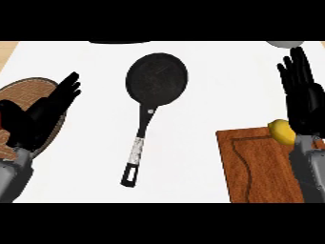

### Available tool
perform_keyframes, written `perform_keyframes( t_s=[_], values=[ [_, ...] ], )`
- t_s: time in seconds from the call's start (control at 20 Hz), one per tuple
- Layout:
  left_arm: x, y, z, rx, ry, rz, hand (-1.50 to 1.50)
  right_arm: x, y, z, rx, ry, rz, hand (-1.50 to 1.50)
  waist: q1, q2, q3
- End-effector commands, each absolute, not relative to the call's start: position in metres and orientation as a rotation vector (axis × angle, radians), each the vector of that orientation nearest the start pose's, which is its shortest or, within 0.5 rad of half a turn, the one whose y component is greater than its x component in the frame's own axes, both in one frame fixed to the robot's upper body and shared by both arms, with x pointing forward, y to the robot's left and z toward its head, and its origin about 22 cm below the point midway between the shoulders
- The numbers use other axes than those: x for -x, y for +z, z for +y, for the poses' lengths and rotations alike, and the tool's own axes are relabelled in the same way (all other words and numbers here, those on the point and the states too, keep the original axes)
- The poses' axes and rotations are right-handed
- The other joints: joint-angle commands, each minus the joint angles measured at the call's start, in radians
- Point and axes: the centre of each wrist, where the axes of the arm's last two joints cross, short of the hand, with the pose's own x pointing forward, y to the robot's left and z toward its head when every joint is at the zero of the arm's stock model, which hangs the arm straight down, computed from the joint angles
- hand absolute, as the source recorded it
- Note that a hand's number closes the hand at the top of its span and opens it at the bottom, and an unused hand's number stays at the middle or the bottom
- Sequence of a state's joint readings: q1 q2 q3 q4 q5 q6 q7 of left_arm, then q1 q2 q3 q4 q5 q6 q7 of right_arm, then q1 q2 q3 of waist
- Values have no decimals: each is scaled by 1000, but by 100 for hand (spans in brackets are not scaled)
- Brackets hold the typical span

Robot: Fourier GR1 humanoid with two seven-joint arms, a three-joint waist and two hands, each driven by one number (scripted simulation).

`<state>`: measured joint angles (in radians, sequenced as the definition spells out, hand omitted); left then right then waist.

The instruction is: Pick the lemon from the cutting board and place it in the pan

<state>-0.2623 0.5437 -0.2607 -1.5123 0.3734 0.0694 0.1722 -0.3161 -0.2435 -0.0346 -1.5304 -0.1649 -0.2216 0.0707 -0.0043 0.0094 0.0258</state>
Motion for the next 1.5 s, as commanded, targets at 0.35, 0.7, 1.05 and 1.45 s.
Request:
perform_keyframes(
  t_s=[0.35, 0.7, 1.05, 1.45],
  values=[
    [-279, 44, 339, -367, -194, -1256, 0, -314, 173, -278, 35, 643, -2046, 150, 36, -22, -45],
    [-269, 33, 355, -471, -119, -1226, 0, -294, 67, -391, -569, 181, -1966, -150, 26, 3, -19],
    [-268, 12, 339, -471, -105, -1212, 0, -303, 135, -459, -491, 588, -1959, -150, 28, 2, -22],
    [-268, 16, 350, -474, -123, -1215, 0, -312, 232, -417, -82, 1202, -1758, -150, 41, -2, -25]
  ],
)
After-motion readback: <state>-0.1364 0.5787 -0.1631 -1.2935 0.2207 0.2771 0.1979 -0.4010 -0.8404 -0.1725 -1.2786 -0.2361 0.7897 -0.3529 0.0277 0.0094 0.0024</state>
